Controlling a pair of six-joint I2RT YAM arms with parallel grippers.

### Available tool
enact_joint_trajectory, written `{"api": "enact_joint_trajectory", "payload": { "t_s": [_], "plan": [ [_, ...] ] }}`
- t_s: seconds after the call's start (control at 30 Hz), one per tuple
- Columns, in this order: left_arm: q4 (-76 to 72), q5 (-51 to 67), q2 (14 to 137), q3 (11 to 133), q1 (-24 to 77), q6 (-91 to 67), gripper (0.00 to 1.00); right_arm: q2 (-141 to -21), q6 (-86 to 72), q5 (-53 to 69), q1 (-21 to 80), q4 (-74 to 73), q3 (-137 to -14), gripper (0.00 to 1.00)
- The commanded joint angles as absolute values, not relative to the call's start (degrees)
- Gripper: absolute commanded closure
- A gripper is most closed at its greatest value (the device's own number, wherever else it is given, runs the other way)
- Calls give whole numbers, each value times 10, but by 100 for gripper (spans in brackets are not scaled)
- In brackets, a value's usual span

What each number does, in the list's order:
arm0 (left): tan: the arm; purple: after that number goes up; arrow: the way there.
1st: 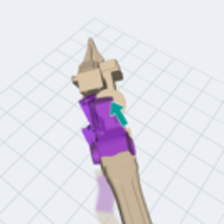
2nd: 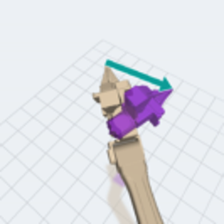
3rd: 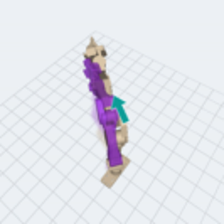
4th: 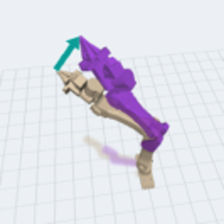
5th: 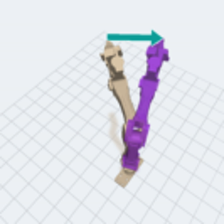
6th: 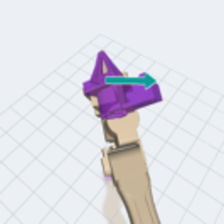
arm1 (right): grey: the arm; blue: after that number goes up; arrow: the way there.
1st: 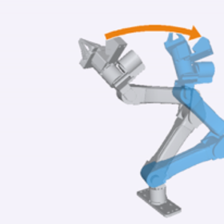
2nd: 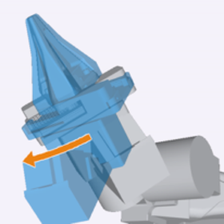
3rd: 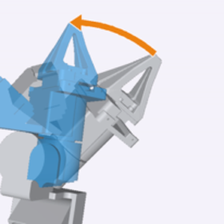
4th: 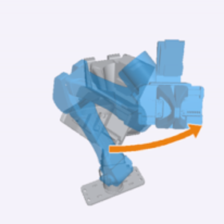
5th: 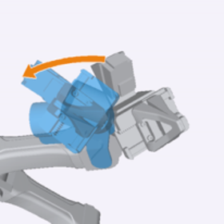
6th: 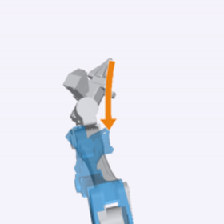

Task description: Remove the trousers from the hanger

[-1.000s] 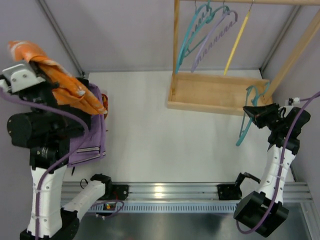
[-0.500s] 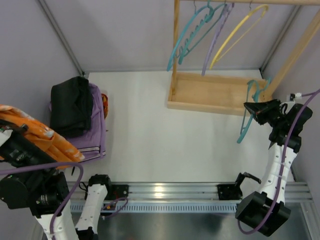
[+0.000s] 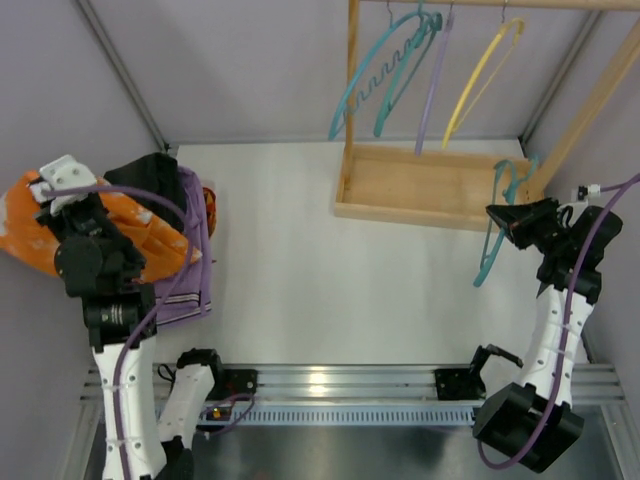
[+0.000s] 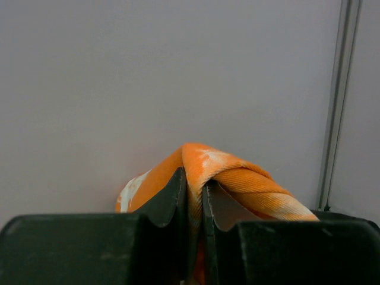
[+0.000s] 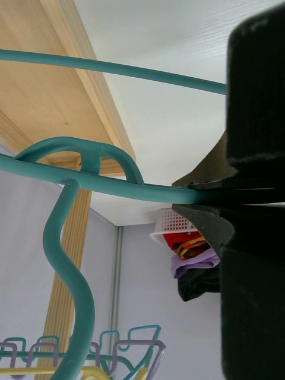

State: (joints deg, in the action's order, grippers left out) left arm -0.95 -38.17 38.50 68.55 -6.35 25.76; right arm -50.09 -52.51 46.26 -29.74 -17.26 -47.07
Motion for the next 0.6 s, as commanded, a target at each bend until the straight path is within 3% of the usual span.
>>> {"api": "enact_joint_trajectory", "payload": {
  "t_s": [0.0,0.23,0.57],
  "plan": [
    [-133,-342,436,671,-67,281,100,-504,-504,458,-293,-152,-511,100],
    [-230,-264,573,657,-67,267,100,-514,-477,458,-293,-164,-558,100],
    [-237,-214,753,628,-68,168,100,-535,-374,493,-294,-250,-693,100]
  ]
}}
